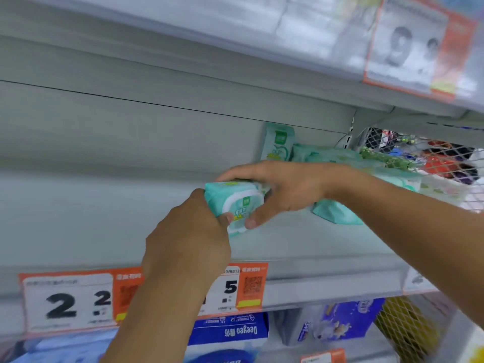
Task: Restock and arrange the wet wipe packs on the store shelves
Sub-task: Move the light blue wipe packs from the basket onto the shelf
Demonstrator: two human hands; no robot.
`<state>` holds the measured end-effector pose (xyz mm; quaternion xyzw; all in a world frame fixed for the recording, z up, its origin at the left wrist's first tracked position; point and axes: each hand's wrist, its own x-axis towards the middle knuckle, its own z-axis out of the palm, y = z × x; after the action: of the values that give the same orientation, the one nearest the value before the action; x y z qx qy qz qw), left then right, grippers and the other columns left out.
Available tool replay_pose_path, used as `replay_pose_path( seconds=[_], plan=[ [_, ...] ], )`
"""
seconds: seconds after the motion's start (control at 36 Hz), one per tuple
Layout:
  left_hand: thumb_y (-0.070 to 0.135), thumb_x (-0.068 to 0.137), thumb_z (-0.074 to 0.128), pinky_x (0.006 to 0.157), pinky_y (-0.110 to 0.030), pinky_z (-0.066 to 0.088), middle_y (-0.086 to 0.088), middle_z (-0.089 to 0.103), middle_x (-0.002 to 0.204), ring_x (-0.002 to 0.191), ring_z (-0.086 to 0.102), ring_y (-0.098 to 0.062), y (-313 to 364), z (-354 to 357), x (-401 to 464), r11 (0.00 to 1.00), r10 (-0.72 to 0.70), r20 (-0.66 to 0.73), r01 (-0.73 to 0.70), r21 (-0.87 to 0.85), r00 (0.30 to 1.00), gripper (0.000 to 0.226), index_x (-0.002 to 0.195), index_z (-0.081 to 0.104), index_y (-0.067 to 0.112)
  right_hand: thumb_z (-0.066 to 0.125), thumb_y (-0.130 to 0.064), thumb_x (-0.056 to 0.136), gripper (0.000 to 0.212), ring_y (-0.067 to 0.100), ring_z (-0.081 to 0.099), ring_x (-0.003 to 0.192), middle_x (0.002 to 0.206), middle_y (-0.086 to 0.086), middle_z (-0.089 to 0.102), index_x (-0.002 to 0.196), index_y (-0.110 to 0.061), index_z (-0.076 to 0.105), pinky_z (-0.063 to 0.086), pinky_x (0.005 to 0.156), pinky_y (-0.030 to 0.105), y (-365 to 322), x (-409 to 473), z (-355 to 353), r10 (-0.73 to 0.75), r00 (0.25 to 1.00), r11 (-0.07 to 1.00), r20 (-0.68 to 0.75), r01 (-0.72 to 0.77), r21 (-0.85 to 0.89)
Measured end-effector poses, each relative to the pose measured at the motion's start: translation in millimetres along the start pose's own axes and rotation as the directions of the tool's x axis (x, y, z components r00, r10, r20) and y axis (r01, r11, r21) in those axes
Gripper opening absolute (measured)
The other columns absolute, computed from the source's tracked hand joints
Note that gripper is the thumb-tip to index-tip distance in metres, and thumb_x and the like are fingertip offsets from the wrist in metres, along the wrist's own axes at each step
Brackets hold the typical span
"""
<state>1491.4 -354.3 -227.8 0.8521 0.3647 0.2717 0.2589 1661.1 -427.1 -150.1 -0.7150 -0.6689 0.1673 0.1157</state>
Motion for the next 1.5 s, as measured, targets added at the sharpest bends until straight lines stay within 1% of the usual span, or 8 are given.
replay_pose_path(
  seconds=[0.11,0.36,0.64,0.92,1.03,1.22,1.39,1.5],
  plan=[
    [0.055,0.098,0.035,0.068,-0.033,0.036,0.003,0.059,0.101,0.092,0.056,-0.024,8.3,-6.1,-12.7,0.981,0.022,-0.129,0.003,0.195,0.991,0.04,0.124,0.047,0.028,0.082,-0.022,0.081,0.051,0.016,0.063,0.102,0.115,-0.002,0.069,0.128,-0.018,0.062,0.047,0.09,0.027,18.8,26.5,9.7,-0.011,0.971,0.985,-0.237,-0.03,-0.169],
    [0.043,0.092,0.036,0.073,-0.034,0.043,0.006,0.061,0.083,0.08,0.057,-0.017,1.3,-10.5,-12.9,0.937,0.034,0.206,-0.103,0.334,0.978,0.033,0.083,0.06,0.022,0.06,-0.028,0.096,0.056,0.03,0.046,0.129,0.139,0.007,0.049,0.149,-0.029,0.041,0.044,0.101,0.041,81.4,104.0,-9.6,0.259,0.831,0.813,-0.492,-0.463,-0.354],
    [0.033,0.092,0.045,0.084,-0.029,0.034,0.008,0.056,0.131,0.114,0.053,-0.02,5.2,-14.4,-7.6,0.954,-0.039,0.315,-0.058,0.293,0.948,0.04,0.131,0.055,0.036,0.067,-0.008,0.089,0.038,0.03,0.058,0.113,0.117,0.01,0.063,0.125,-0.019,0.066,0.053,0.093,0.04,101.9,130.7,-5.0,0.28,0.669,0.779,-0.688,-0.578,-0.244],
    [0.033,0.091,0.043,0.063,-0.03,0.036,0.0,0.064,0.092,0.069,0.05,-0.019,13.5,-10.1,-19.5,0.959,0.074,0.024,-0.077,0.271,0.997,0.024,0.091,0.065,0.024,0.069,-0.03,0.09,0.061,0.028,0.044,0.134,0.146,0.006,0.044,0.145,-0.021,0.046,0.041,0.107,0.041,49.4,51.3,-9.1,0.208,0.79,0.839,-0.577,-0.447,-0.309],
    [0.032,0.092,0.049,0.074,-0.036,0.049,0.002,0.069,0.085,0.075,0.062,-0.025,17.2,-3.4,-42.2,0.927,0.375,-0.264,-0.354,0.125,0.889,0.021,0.089,0.068,0.023,0.072,-0.029,0.085,0.033,0.028,0.06,0.111,0.12,0.006,0.064,0.117,-0.019,0.066,0.049,0.095,0.04,14.7,-55.6,36.1,-0.001,0.736,0.869,-0.677,-0.334,-0.364],
    [0.025,0.087,0.057,0.078,-0.033,0.042,0.006,0.065,0.087,0.084,0.057,-0.019,14.8,25.6,-92.8,0.684,0.718,-0.239,-0.726,0.067,0.654,0.011,0.089,0.066,0.02,0.073,-0.016,0.086,0.01,0.004,0.058,0.076,0.084,-0.007,0.068,0.082,-0.023,0.069,0.045,0.067,0.01,-0.2,-186.6,122.1,0.122,0.513,0.958,-0.85,-0.285,-0.035],
    [0.04,0.092,0.052,0.065,-0.034,0.05,0.009,0.065,0.079,0.071,0.056,-0.013,6.6,57.0,-132.2,0.717,0.676,0.259,-0.697,-0.017,0.689,0.018,0.086,0.062,0.026,0.072,-0.015,0.087,0.016,0.007,0.058,0.057,0.06,-0.008,0.063,0.074,-0.021,0.066,0.043,0.057,0.016,-1.7,-221.8,183.3,0.22,0.663,0.974,-0.715,-0.191,0.122],
    [0.047,0.09,0.061,0.079,-0.032,0.051,0.003,0.068,0.1,0.093,0.063,-0.02,-36.6,119.4,-165.6,0.777,0.373,0.754,-0.627,0.064,0.54,0.021,0.103,0.065,0.031,0.071,-0.017,0.088,0.007,0.001,0.056,0.058,0.063,-0.007,0.061,0.082,-0.014,0.072,0.04,0.058,0.017,14.4,-231.7,255.4,0.385,0.881,0.922,-0.275,-0.356,0.152]
  ],
)
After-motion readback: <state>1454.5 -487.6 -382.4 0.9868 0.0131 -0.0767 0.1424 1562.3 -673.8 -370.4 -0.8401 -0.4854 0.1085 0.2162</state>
